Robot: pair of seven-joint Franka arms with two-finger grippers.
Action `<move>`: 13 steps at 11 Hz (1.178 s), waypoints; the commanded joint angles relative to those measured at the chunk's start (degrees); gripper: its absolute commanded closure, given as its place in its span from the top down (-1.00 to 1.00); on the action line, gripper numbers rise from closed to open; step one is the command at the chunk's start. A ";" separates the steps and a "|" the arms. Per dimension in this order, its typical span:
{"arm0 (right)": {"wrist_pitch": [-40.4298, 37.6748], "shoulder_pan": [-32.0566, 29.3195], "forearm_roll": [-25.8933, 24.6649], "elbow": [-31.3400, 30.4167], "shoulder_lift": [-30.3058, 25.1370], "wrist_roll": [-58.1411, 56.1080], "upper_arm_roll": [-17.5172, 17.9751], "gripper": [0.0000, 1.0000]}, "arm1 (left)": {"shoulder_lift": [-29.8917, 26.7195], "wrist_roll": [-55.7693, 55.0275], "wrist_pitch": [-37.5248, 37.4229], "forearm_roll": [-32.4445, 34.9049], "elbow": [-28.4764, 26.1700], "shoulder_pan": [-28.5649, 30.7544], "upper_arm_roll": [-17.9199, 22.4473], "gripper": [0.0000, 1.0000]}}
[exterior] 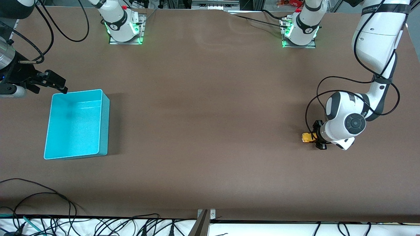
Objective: Wind up and store yellow beetle car
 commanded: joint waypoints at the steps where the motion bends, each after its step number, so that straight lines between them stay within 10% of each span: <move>1: -1.17 0.06 -0.90 1.05 0.18 -0.23 0.03 1.00 | 8.03 1.24 5.77 2.70 2.88 1.12 1.65 -1.00; 13: -1.26 -0.03 -0.99 1.05 0.09 -0.23 0.03 1.00 | 7.94 7.75 6.23 2.27 2.79 1.92 4.73 -1.00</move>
